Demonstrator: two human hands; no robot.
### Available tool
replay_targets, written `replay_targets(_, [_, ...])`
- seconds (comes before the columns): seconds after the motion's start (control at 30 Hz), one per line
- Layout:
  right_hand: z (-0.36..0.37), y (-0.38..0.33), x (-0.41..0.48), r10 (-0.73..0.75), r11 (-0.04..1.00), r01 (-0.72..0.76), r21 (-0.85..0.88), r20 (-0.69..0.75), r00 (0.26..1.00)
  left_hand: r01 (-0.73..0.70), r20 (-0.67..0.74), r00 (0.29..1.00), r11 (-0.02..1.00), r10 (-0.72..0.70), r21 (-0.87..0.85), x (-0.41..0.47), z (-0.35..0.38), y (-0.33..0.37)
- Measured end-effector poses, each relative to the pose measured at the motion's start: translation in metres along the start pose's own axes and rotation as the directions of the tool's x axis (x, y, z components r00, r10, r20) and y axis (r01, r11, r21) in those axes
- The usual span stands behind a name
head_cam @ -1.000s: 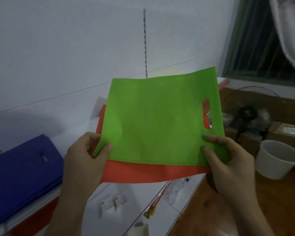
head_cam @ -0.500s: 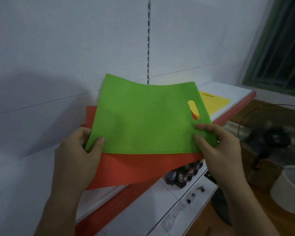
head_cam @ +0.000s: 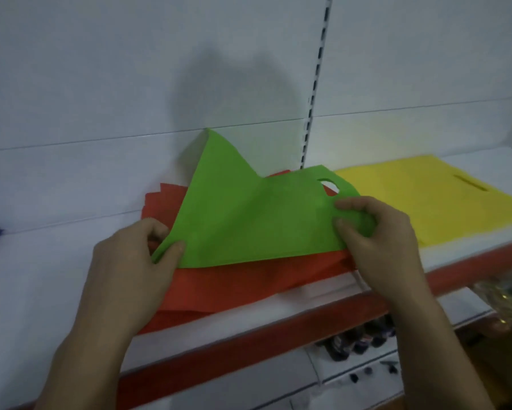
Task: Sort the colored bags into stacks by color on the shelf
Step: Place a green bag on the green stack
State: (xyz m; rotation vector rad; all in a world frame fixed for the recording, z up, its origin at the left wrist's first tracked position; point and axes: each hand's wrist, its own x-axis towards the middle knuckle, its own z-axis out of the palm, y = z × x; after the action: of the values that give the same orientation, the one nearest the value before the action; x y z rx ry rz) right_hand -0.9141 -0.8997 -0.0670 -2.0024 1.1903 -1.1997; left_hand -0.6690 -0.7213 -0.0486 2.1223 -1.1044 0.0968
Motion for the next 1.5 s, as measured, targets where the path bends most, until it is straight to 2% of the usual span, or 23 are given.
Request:
replay_targets(0.13, [-0.001, 0.017, 0.019, -0.048, 0.993, 0.066, -0.095, 0.181, 0.982, 0.146, -0.041, 0.989, 0.98, -0.142, 0.132, -0.007, 0.012, 0.012])
replay_targets(0.23, [-0.003, 0.027, 0.03, -0.086, 0.985, 0.127, -0.12, 0.301, 0.95, 0.212, -0.12, 0.975, 0.951, -0.188, 0.227, -0.012, 0.018, 0.015])
replay_targets(0.4, [-0.006, 0.035, 0.037, -0.178, 0.977, 0.204, -0.062, 0.286, 0.942, 0.301, -0.239, 0.938, 0.933, -0.253, 0.195, -0.028, 0.024, 0.035])
replay_targets(0.53, [-0.013, 0.038, 0.047, -0.145, 0.985, 0.114, 0.127, 0.27, 0.952, 0.324, -0.241, 0.926, 0.94, -0.291, 0.109, -0.038, 0.023, 0.05])
replay_targets(0.63, [-0.019, 0.043, 0.051, -0.122, 0.971, 0.069, 0.23, 0.225, 0.967, 0.291, -0.226, 0.932, 0.957, -0.283, 0.004, -0.037, 0.024, 0.058])
replay_targets(0.77, [-0.04, 0.047, 0.06, -0.111, 0.973, 0.081, 0.217, 0.128, 0.985, 0.216, -0.185, 0.952, 0.964, -0.244, -0.157, -0.032, 0.028, 0.081])
replay_targets(0.9, [-0.068, 0.07, 0.076, -0.093, 0.972, 0.081, 0.222, 0.044, 0.995, 0.089, -0.145, 0.983, 0.984, -0.112, -0.153, -0.028, 0.045, 0.11])
replay_targets(1.1, [-0.127, 0.115, 0.097, -0.026, 0.986, 0.05, 0.16, -0.149, 0.989, 0.007, -0.041, 0.999, 0.986, -0.014, -0.169, -0.014, 0.095, 0.167])
replay_targets(1.3, [-0.201, 0.183, 0.134, 0.052, 0.993, -0.017, 0.121, -0.299, 0.953, -0.088, 0.025, 0.995, 0.981, 0.093, -0.171, -0.002, 0.169, 0.249])
replay_targets(1.4, [-0.241, 0.225, 0.161, 0.074, 0.991, -0.035, 0.133, -0.304, 0.95, -0.145, -0.003, 0.989, 0.98, 0.146, -0.139, 0.001, 0.216, 0.294])
replay_targets(1.5, [-0.282, 0.269, 0.193, 0.092, 0.989, -0.063, 0.134, -0.226, 0.97, -0.185, -0.029, 0.983, 0.978, 0.183, -0.092, 0.002, 0.268, 0.344])
